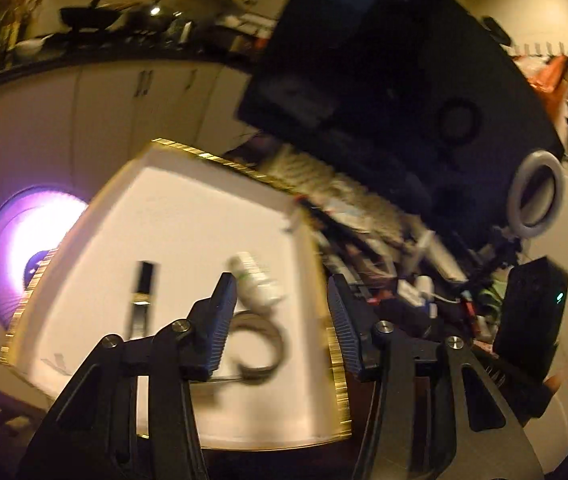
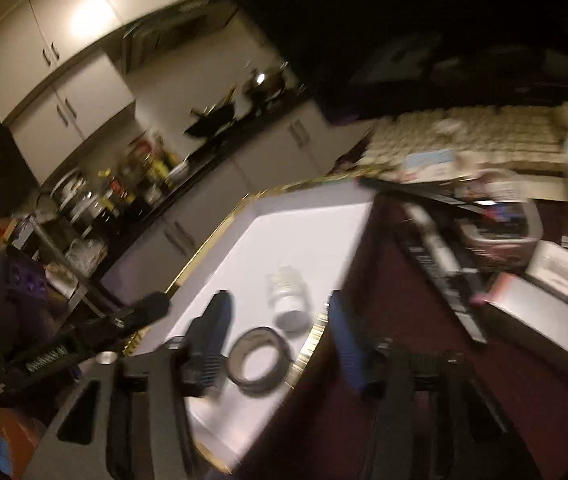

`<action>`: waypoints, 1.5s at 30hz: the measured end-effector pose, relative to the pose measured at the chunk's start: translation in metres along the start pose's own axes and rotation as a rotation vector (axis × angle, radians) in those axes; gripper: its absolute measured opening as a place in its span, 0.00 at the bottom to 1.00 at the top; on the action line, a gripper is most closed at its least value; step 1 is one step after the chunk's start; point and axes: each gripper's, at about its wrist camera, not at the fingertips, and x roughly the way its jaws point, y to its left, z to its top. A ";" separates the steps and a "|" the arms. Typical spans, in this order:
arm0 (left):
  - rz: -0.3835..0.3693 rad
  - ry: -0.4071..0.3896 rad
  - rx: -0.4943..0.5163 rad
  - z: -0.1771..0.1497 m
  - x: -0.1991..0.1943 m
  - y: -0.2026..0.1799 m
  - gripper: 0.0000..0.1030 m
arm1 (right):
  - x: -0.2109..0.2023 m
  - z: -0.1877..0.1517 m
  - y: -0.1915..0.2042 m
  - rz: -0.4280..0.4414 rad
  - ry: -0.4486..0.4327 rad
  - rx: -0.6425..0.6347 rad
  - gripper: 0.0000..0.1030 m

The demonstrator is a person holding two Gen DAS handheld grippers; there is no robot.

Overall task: Organize objects
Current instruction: 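Move both open tools back over the cluttered desk, then grasp the long white box with the left tool while the right tool grasps the blue-patterned box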

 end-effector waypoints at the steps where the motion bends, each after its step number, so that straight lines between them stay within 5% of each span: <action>1: -0.005 -0.003 0.012 0.000 0.002 -0.009 0.53 | -0.006 -0.001 -0.005 -0.028 0.014 -0.022 0.66; 9: -0.133 0.140 0.063 -0.010 0.040 -0.060 0.53 | -0.055 0.003 -0.059 -0.227 0.011 -0.060 0.66; 16: -0.145 0.189 0.087 -0.018 0.047 -0.074 0.53 | -0.063 0.013 -0.100 -0.346 0.031 -0.051 0.66; 22: -0.136 0.196 0.094 -0.021 0.046 -0.074 0.53 | -0.046 0.004 -0.116 -0.334 0.111 -0.022 0.66; 36: -0.123 0.238 0.108 -0.022 0.063 -0.079 0.53 | -0.036 -0.015 -0.086 -0.189 0.190 -0.035 0.66; 45: -0.176 0.397 0.106 -0.029 0.116 -0.103 0.53 | -0.089 -0.006 -0.110 -0.369 0.076 -0.043 0.66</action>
